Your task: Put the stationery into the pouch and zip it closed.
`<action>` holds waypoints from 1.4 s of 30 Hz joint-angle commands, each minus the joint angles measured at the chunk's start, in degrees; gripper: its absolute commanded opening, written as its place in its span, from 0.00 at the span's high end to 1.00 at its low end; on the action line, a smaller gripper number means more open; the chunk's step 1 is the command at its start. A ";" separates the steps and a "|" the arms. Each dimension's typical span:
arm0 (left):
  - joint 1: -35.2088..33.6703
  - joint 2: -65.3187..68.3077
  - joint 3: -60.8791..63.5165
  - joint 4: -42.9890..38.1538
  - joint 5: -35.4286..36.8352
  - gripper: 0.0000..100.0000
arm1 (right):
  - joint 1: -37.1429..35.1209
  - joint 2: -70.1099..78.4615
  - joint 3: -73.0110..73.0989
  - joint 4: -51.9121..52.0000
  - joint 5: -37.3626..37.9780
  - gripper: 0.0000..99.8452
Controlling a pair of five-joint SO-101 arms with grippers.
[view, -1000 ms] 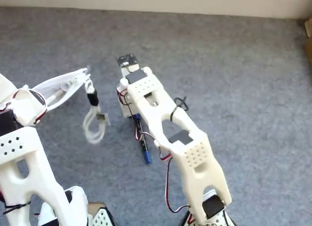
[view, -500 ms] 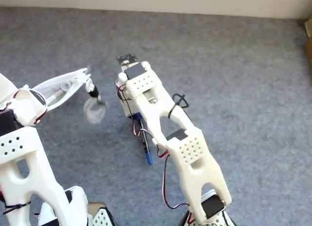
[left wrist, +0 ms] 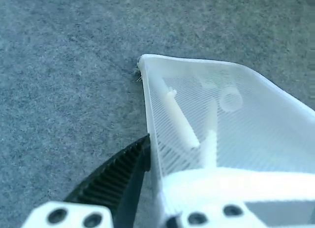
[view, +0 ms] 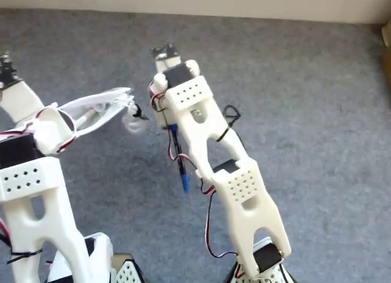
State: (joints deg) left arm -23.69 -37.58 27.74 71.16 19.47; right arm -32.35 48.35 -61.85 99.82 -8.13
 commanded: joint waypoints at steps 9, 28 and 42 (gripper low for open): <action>8.66 -2.59 -2.42 1.05 -4.04 0.99 | 4.97 -1.71 -11.38 1.10 0.53 0.99; 11.56 -14.81 1.80 3.60 -4.04 0.99 | 5.76 -1.80 -17.19 1.45 0.53 1.00; 11.56 -14.73 5.67 -0.97 -4.13 0.99 | 4.97 -23.52 4.70 1.36 7.56 1.00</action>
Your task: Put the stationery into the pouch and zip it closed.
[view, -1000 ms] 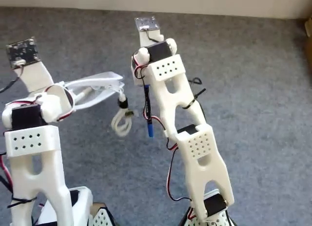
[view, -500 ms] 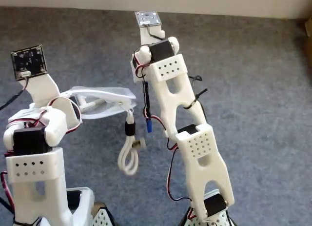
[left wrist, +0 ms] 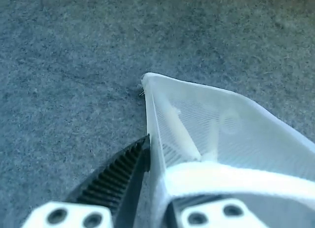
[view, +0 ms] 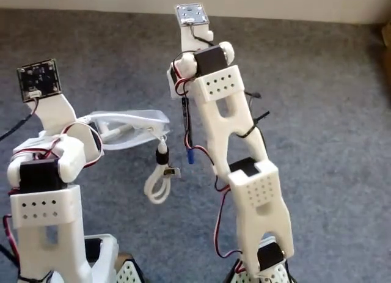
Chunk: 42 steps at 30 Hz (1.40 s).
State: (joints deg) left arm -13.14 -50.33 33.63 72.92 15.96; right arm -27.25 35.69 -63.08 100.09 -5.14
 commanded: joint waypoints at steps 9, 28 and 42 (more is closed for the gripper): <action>1.01 -2.07 -0.13 -2.73 -0.62 0.99 | -0.48 -29.58 25.45 -2.42 10.29 1.00; 1.01 -2.07 0.13 -2.64 -0.62 0.99 | -6.81 -68.62 61.05 -20.00 10.02 1.00; 1.01 -2.07 0.13 -2.64 -0.62 0.99 | -6.90 -101.49 97.45 -57.36 10.02 1.00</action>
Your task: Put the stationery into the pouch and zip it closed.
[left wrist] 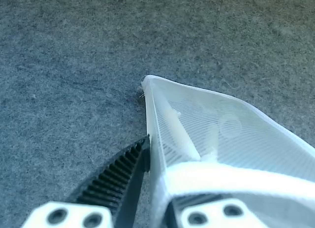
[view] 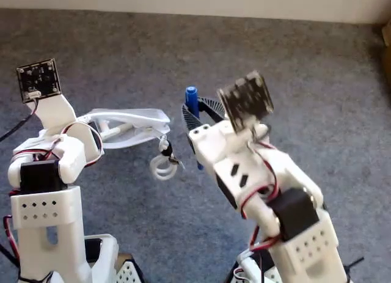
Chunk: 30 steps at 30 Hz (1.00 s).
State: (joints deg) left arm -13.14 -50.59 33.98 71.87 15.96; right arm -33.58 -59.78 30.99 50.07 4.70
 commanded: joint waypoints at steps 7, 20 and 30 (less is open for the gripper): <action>1.01 -1.80 -0.22 -1.76 -0.62 0.99 | -3.38 -16.57 13.32 -17.71 0.18 1.00; 1.01 -1.80 -0.22 -1.85 -0.62 0.99 | -11.56 -32.48 23.08 -32.92 0.18 1.00; 1.01 -1.80 -0.22 -1.67 -0.62 0.99 | -17.54 -23.78 28.97 -51.82 0.35 1.00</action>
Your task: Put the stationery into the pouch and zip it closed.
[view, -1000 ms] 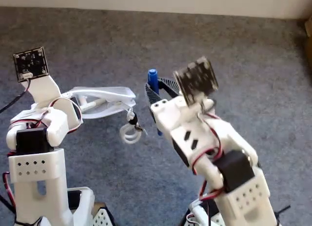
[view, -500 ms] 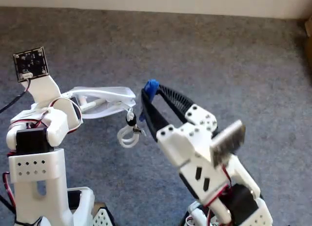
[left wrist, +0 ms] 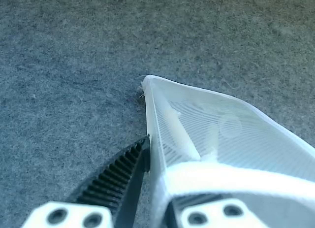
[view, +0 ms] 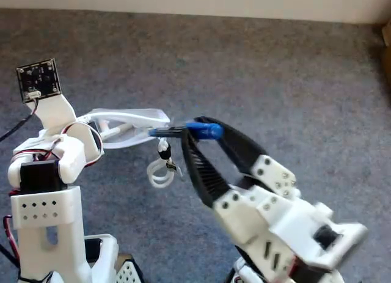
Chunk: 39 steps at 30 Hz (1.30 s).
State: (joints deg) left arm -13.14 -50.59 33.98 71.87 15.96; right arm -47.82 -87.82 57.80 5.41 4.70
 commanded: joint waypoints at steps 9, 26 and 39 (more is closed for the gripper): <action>0.66 -1.80 -0.13 -1.58 -0.62 0.99 | -4.35 14.99 9.98 -23.08 3.25 1.00; 0.66 -1.80 -0.13 -1.58 -2.37 0.99 | -4.26 19.91 17.80 -30.99 18.02 0.96; 0.66 -1.80 -0.13 -1.58 -2.46 0.99 | -4.26 19.56 17.36 -18.07 17.93 0.80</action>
State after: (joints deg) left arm -13.14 -50.59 34.51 71.87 14.02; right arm -52.84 -68.04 76.26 -12.97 21.93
